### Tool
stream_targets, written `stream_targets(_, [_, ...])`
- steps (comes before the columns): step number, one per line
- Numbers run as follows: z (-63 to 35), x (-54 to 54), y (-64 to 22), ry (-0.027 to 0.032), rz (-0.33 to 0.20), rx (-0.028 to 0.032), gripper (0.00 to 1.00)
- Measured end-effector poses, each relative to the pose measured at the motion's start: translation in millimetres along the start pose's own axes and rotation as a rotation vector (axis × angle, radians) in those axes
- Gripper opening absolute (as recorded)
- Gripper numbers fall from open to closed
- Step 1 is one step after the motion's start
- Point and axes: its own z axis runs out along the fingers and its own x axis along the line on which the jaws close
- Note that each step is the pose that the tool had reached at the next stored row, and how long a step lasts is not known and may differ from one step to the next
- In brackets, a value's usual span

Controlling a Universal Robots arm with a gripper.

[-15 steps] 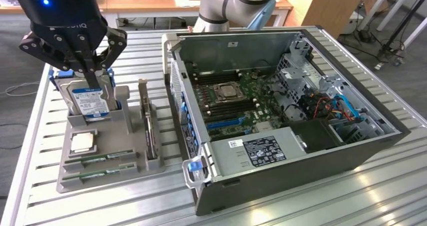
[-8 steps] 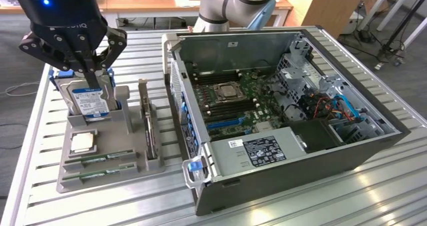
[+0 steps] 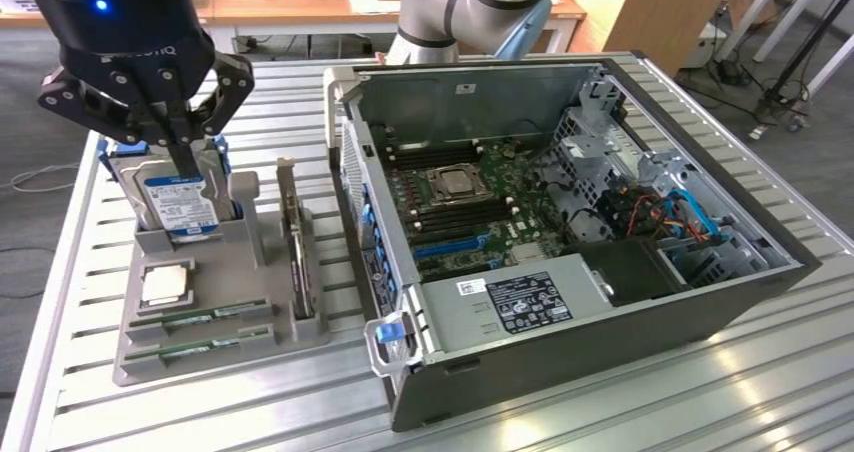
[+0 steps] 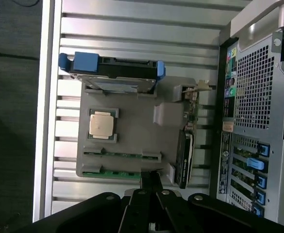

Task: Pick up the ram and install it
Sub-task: 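Pick up the ram and move it above insertion slot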

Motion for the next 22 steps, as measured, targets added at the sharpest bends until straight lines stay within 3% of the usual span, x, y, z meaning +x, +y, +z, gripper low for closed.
stream_targets(9, [0.6, 0.2, -0.1, 0.0070, -0.155, 0.0042, 0.11])
stream_targets(22, [2.0, 0.3, -0.1, 0.0167, -0.388, 0.0051, 0.11])
